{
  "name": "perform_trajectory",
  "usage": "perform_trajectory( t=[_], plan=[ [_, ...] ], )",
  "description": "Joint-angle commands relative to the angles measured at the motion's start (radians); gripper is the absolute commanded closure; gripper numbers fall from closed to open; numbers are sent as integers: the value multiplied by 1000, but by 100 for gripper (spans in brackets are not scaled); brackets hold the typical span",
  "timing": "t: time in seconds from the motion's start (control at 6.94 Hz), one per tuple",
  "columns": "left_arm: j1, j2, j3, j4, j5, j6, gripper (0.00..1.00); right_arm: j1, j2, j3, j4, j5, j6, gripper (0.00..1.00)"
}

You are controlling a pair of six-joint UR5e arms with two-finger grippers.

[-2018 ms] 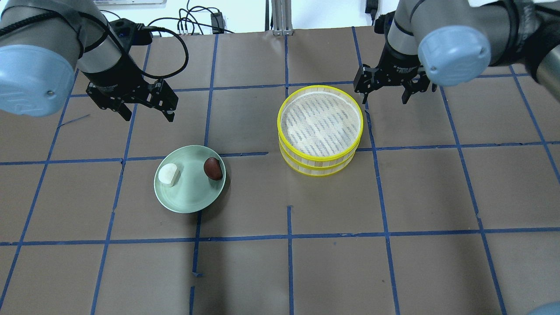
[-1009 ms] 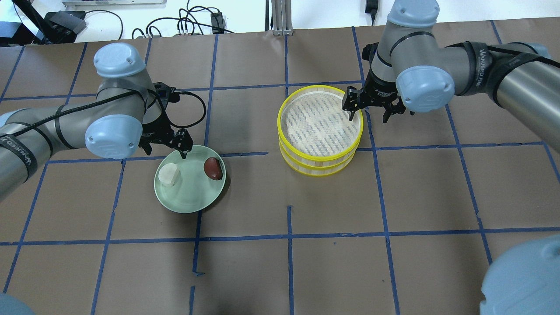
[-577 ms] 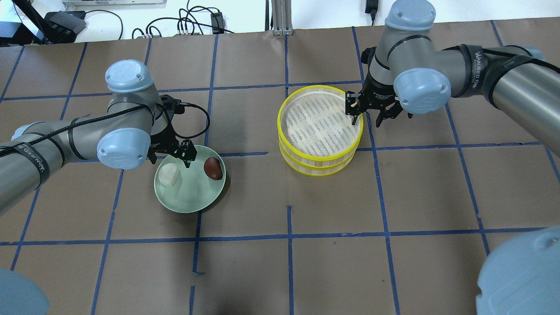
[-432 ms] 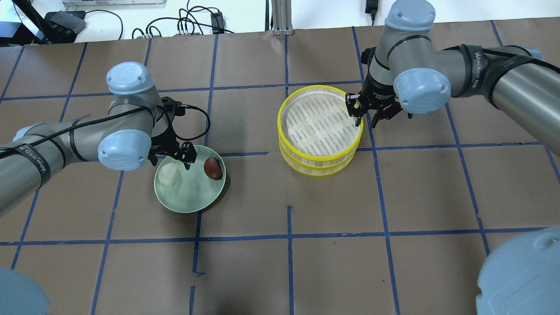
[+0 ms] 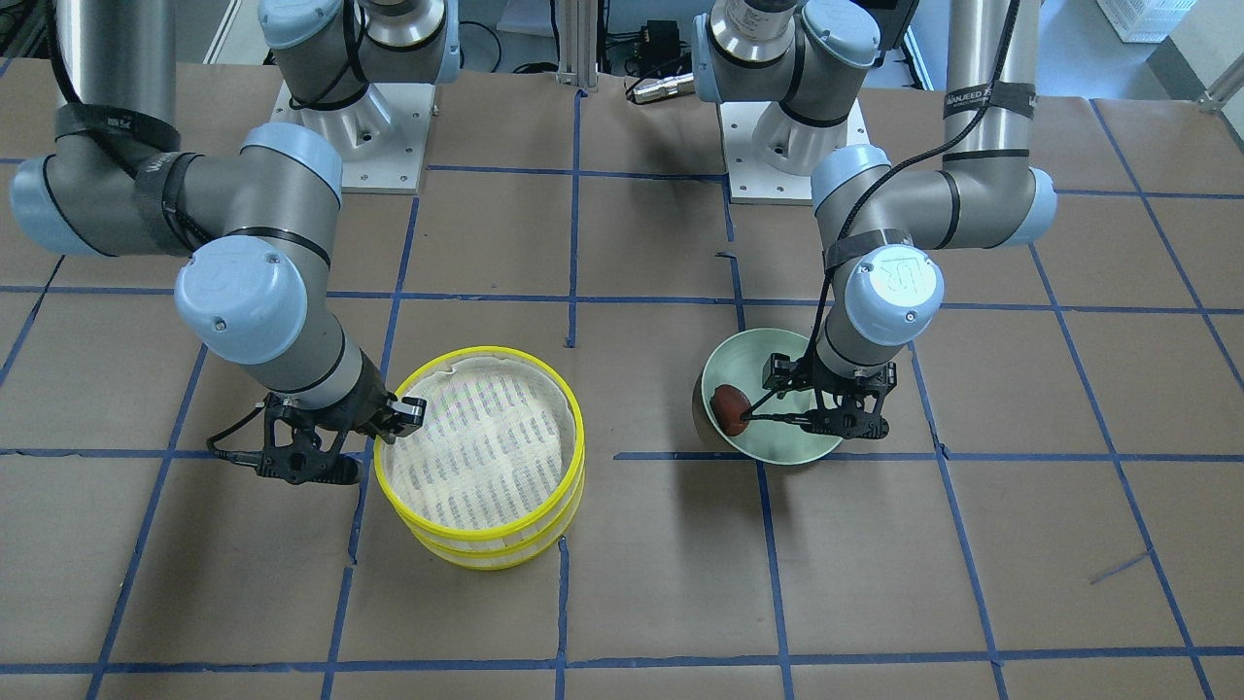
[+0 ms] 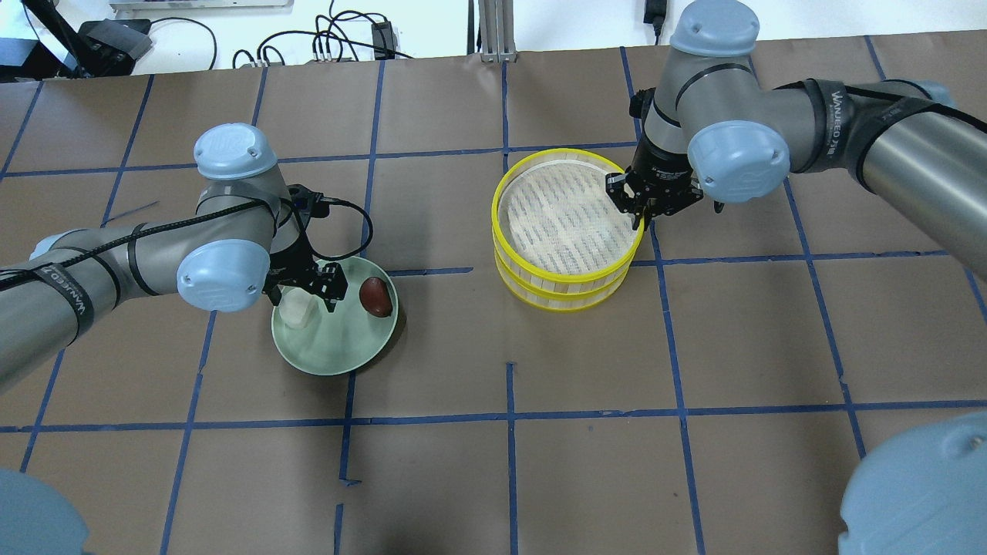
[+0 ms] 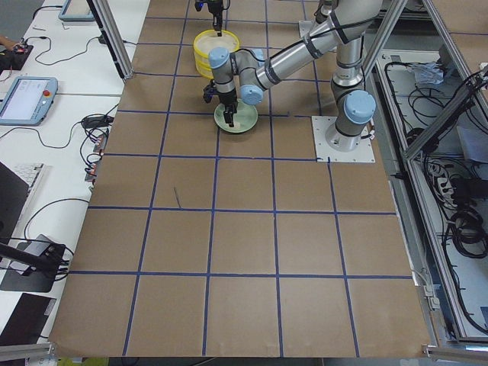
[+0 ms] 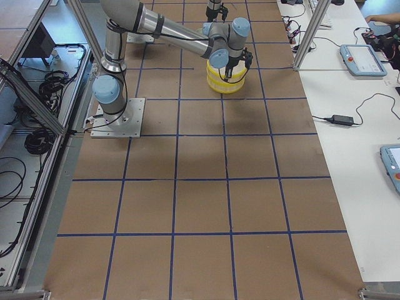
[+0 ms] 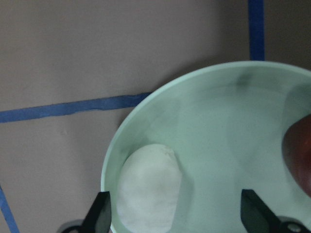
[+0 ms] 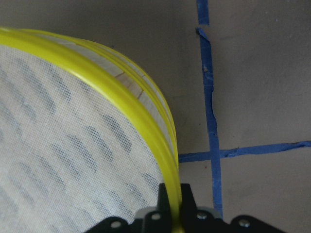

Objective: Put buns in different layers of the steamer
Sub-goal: 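Lower left gripper onto white bun while right gripper grips top tier, then lift white bun with left gripper while right gripper lifts top tier away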

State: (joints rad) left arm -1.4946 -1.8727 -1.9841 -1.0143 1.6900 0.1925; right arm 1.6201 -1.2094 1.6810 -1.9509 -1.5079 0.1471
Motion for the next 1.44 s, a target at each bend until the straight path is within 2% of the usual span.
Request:
perform_trajectory(
  t=[0.0,0.14,0.29,0.43,0.72,0.86,1.01,1.15,1.3],
  plan=[
    [1,0,-4,-1,16,-1,52,38,-9,-1,32,-2,0,92],
    [-1,0,-4,-1,16,-4,81,35,-13,-13,36,-8,-15,92],
    [-1,1,-2,-1,14,-13,98,28,-63,-32,84,-12,-47,92],
    [-1,4,-1,2,13,-14,100,9,-88,-64,122,-17,-69,92],
    [-3,39,20,19,13,-18,100,-140,-104,-141,223,-28,-205,91],
    [-15,81,59,2,11,-57,100,-223,-149,-147,260,-35,-328,91],
    [-39,113,109,-80,1,-106,100,-294,-183,-149,267,-81,-431,91],
    [-73,130,182,-163,-65,-172,100,-372,-203,-147,267,-110,-527,91],
    [-125,124,250,-185,-148,-255,100,-426,-205,-141,259,-138,-587,91]
  ],
)
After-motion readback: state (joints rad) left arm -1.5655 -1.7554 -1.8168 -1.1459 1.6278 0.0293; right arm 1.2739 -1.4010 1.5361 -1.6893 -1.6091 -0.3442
